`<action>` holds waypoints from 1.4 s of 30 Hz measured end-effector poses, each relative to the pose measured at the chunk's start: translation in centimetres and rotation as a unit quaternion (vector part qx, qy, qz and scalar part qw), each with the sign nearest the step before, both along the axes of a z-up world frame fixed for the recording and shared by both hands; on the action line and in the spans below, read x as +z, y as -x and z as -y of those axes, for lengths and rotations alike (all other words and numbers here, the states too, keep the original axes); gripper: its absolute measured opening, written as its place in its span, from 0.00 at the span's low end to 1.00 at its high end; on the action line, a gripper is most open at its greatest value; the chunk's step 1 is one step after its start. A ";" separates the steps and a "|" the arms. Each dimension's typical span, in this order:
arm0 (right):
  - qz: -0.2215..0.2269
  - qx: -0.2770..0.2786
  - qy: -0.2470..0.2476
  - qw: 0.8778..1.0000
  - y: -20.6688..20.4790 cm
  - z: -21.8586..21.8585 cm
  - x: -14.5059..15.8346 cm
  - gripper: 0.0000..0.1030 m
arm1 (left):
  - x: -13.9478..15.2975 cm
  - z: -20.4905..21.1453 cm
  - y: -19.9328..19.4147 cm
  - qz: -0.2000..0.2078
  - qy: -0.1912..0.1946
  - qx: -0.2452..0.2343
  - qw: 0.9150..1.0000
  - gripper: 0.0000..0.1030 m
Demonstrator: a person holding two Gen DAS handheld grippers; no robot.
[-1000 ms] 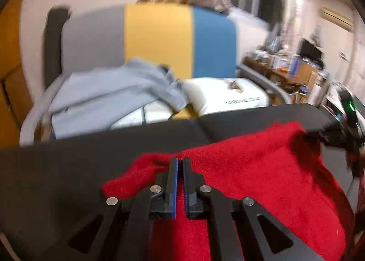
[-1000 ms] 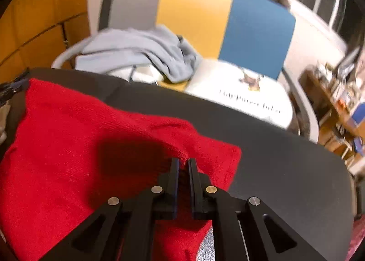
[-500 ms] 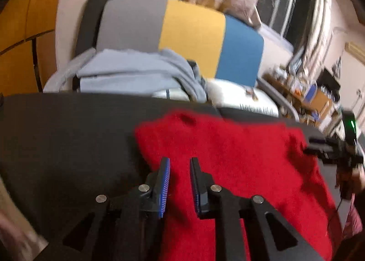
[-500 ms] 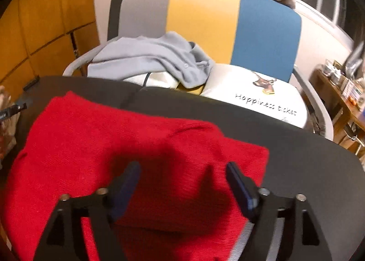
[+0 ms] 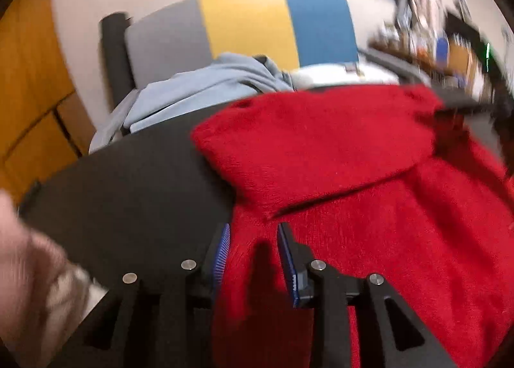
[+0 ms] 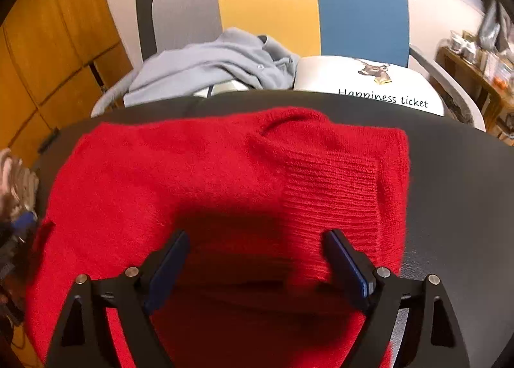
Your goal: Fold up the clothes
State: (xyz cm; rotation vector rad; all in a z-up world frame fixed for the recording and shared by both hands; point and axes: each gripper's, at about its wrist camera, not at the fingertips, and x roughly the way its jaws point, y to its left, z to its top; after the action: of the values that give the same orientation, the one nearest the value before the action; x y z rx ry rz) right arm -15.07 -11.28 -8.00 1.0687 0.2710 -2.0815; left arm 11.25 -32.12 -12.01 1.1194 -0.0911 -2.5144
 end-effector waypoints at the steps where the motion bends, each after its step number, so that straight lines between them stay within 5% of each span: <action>1: 0.001 0.002 0.006 1.000 -0.1 0.1 0.3 0.85 | -0.2 -0.3 0.8 0.011 0.017 -0.001 1.000 0.30; 4: 0.000 0.009 0.017 1.000 -0.8 0.5 1.0 0.90 | -0.5 0.2 2.8 0.018 0.027 0.009 0.999 0.32; 6: 0.001 0.012 0.020 1.000 -1.1 0.7 1.1 0.91 | 0.0 2.2 2.8 -0.009 -0.020 0.059 0.998 0.15; 8: 0.005 0.013 0.020 1.000 -1.2 0.9 1.0 0.91 | 0.1 4.0 2.1 -0.033 -0.055 0.109 0.992 0.09; 12: 0.033 0.022 0.021 0.999 -1.3 1.2 0.5 0.93 | -1.2 7.9 -0.7 -0.062 -0.178 0.179 0.966 0.09; 14: 0.067 0.038 0.014 0.997 -1.7 1.5 -0.5 0.93 | -1.7 8.7 -1.8 -0.071 -0.217 0.188 0.955 0.13; 16: 0.055 0.061 0.004 0.997 -3.2 1.9 -0.9 0.94 | -1.8 9.0 -3.1 -0.082 -0.239 0.194 0.948 0.22; 20: 0.026 0.074 -0.021 0.997 -4.5 2.5 -1.2 0.95 | -0.2 8.6 -4.5 -0.105 -0.227 0.186 0.950 0.25; 26: 0.030 0.063 0.007 0.998 -4.0 1.7 -0.4 0.95 | 5.2 4.4 -3.3 -0.156 -0.119 0.108 0.975 0.25; 32: 0.023 0.061 0.058 0.996 -2.4 2.4 1.9 0.95 | 6.5 6.0 3.7 -0.159 -0.100 0.067 0.980 0.30; 38: 0.014 0.062 0.031 0.998 0.4 4.3 0.4 0.95 | -0.8 11.5 7.3 -0.096 -0.204 0.139 0.964 0.31; 40: 0.010 0.056 0.009 0.998 1.3 4.6 -0.8 0.95 | -1.9 13.0 6.5 -0.121 -0.250 0.147 0.949 0.34; 42: -0.014 0.053 0.003 0.999 1.6 4.0 -1.9 0.95 | -2.2 13.9 6.7 -0.125 -0.262 0.155 0.944 0.29</action>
State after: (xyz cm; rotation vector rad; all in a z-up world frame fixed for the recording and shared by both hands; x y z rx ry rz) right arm -16.71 -15.29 -9.95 1.0004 0.3284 -2.0038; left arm 4.59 -46.03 -14.23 0.8840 0.8033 -2.4177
